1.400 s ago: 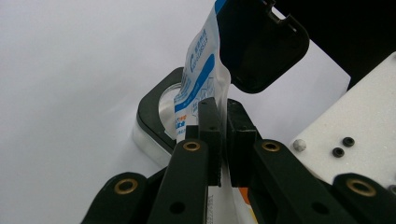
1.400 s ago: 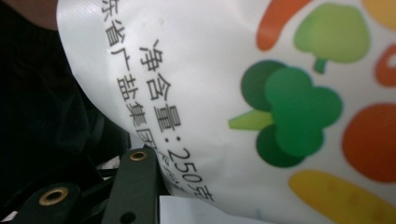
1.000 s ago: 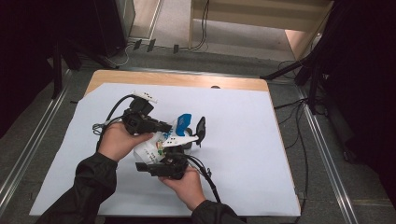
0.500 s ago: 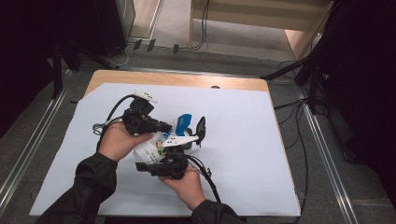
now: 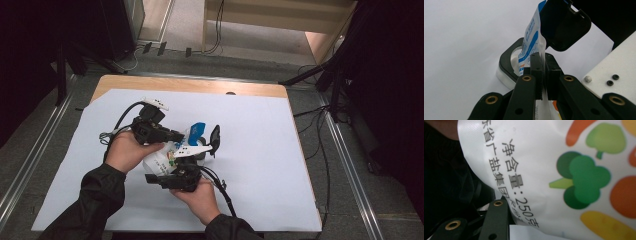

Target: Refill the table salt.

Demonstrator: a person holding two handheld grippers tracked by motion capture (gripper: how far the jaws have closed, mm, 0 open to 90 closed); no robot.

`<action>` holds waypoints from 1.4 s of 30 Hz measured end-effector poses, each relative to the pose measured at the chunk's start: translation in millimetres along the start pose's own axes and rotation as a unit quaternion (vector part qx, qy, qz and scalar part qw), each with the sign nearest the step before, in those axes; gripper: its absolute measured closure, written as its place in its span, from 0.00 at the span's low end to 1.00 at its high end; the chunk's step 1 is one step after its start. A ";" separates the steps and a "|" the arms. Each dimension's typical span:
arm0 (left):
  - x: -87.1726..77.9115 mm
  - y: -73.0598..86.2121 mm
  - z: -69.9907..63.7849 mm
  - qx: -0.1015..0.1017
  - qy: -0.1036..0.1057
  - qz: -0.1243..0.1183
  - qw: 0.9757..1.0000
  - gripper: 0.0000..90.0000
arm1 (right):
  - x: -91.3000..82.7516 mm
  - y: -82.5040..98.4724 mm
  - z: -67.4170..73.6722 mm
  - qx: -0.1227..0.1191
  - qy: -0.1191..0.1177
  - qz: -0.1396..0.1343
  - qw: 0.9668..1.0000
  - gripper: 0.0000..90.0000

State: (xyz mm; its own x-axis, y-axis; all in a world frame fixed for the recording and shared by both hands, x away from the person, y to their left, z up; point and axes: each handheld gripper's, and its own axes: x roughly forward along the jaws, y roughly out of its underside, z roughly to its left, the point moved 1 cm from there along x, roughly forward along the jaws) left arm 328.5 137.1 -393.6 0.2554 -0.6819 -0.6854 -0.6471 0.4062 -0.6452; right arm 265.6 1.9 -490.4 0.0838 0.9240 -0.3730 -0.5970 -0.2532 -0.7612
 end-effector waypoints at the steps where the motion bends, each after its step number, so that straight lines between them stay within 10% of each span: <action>1: 0.0 0.0 -0.3 -0.001 0.001 0.002 1.000 0.98 | 0.0 0.0 0.1 -0.001 0.000 0.000 1.000 0.66; 42: -0.1 -0.5 -0.3 -0.006 0.001 -0.009 1.000 0.98 | -1.4 -1.4 0.8 -0.011 0.002 -0.003 1.000 0.67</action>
State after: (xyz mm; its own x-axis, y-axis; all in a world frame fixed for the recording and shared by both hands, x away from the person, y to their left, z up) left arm 328.5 136.7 -393.1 0.2666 -0.6902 -0.6727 -0.6511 0.3857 -0.6537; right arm 265.6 1.3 -488.4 0.0910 0.9245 -0.3701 -0.5783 -0.2535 -0.7755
